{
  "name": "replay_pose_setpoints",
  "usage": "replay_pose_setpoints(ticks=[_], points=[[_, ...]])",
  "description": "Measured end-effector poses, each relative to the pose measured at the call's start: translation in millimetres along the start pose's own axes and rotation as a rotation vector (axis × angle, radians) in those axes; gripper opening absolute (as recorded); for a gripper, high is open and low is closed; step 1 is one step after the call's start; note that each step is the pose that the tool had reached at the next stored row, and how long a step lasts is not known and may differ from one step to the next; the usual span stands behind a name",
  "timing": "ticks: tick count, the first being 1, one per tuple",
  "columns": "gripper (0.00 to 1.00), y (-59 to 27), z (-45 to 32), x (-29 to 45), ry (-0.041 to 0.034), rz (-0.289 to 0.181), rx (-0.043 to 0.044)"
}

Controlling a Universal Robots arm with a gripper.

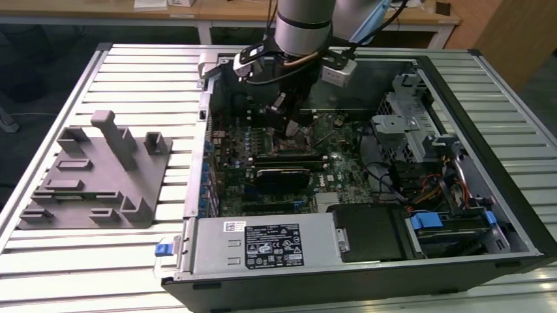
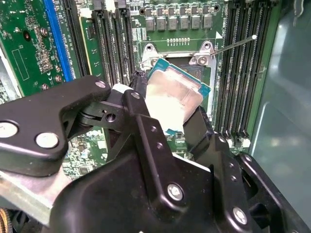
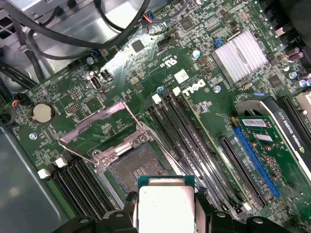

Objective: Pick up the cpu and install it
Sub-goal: 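Place the cpu into insertion slot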

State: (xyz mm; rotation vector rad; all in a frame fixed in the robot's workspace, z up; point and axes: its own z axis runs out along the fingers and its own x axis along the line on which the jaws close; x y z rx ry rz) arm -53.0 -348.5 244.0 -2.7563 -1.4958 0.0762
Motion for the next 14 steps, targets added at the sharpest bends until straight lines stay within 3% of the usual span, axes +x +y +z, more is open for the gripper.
replay_pose_setpoints(ticks=[10, 14], points=[[0.54, 0.3, 6.5, 0.3, -0.005, -0.174, -0.007], [0.54, 1.8, 9.0, 1.3, -0.0063, -0.219, -0.0089]])
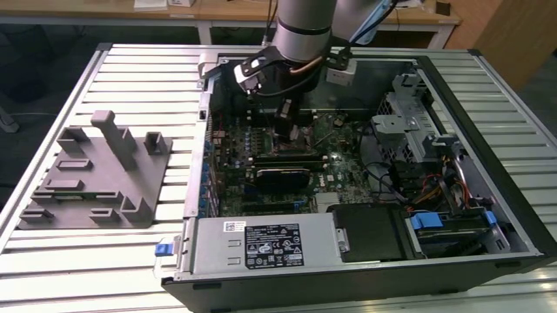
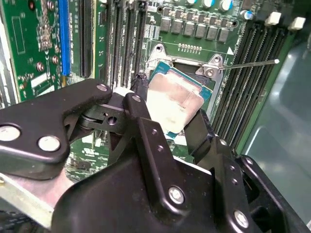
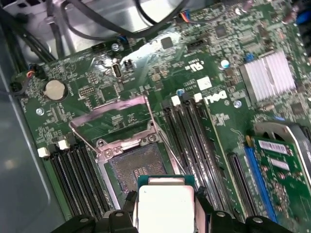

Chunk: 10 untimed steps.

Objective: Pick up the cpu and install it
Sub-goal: 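Place the cpu into insertion slot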

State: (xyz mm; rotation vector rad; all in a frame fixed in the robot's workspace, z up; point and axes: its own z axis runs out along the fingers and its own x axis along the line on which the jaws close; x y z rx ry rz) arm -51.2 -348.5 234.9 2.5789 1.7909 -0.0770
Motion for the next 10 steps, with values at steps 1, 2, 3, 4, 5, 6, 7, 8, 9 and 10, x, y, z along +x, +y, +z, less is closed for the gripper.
replay_pose_setpoints(ticks=[1, 2, 3, 4, 5, 6, 7, 8, 9, 10], points=[[0.54, 1.1, 0.4, 0.4, -0.0003, -0.007, -0.0003], [0.54, 2.3, 0.8, 0.9, -0.0004, -0.014, -0.0005], [0.54, 3.5, 1.3, 1.3, -0.0006, -0.02, -0.0008], [0.54, 4.5, 1.7, 1.7, -0.0007, -0.027, -0.0011], [0.54, 5.4, 2.2, 2.1, -0.001, -0.034, -0.0014], [0.54, 5.9, 2.8, 2.3, -0.0013, -0.043, -0.0018], [0.54, 6.0, 3.4, 2.3, -0.0015, -0.057, -0.0023], [0.54, 6.1, 3.9, 2.4, -0.002, -0.072, -0.0029], [0.54, 6.2, 4.4, 2.4, -0.0025, -0.088, -0.0036], [0.54, 6.3, 4.9, 2.5, -0.0029, -0.103, -0.0042]])
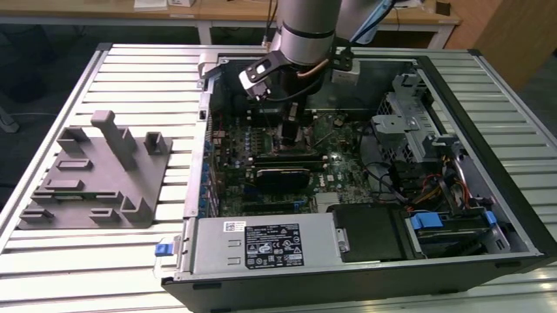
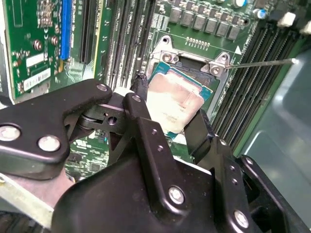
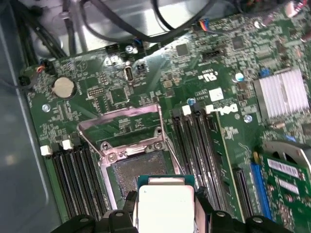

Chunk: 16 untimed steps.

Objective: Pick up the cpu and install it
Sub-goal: 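Place the cpu into insertion slot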

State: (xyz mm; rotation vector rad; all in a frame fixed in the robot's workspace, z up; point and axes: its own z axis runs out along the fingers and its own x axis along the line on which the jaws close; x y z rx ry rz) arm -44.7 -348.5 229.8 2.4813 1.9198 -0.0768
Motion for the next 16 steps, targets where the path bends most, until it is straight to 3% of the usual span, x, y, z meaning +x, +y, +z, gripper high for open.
replay_pose_setpoints(ticks=[8, 16], points=[[0.54, 7.5, 2.2, 2.6, -0.0004, -0.051, -0.0018], [0.54, 7.6, 6.4, 2.8, -0.0033, -0.188, -0.0073]])
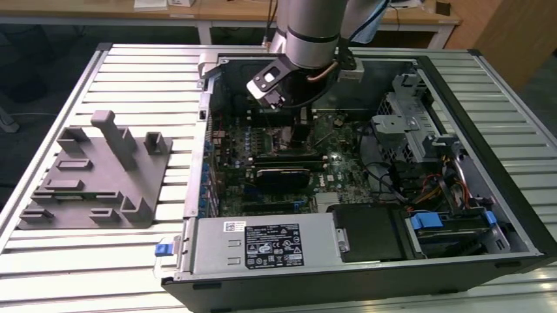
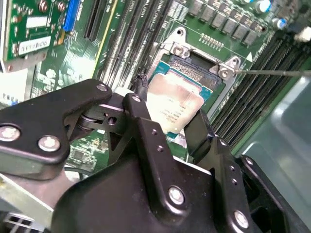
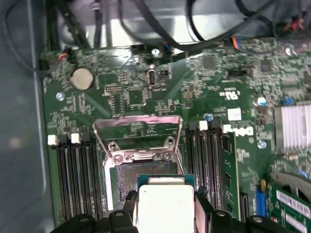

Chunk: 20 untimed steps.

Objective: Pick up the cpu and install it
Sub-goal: 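Place the cpu into insertion slot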

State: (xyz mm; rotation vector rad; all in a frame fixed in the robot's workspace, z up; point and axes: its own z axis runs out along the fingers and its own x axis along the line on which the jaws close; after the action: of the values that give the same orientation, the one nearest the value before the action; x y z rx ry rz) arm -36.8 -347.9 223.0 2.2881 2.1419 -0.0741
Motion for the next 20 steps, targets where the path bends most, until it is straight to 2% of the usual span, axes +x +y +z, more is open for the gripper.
replay_pose_setpoints(ticks=[5, 9, 14, 20], points=[[0.54, 0.1, 3.9, 0.2, -0.0011, -0.062, -0.0119], [0.54, -1.0, 7.3, 0.6, -0.0013, -0.089, -0.019], [0.54, -5.9, 8.3, 4.7, -0.0013, -0.089, -0.0199], [0.54, -6.3, 12.1, 10.4, -0.0015, -0.089, -0.02]])
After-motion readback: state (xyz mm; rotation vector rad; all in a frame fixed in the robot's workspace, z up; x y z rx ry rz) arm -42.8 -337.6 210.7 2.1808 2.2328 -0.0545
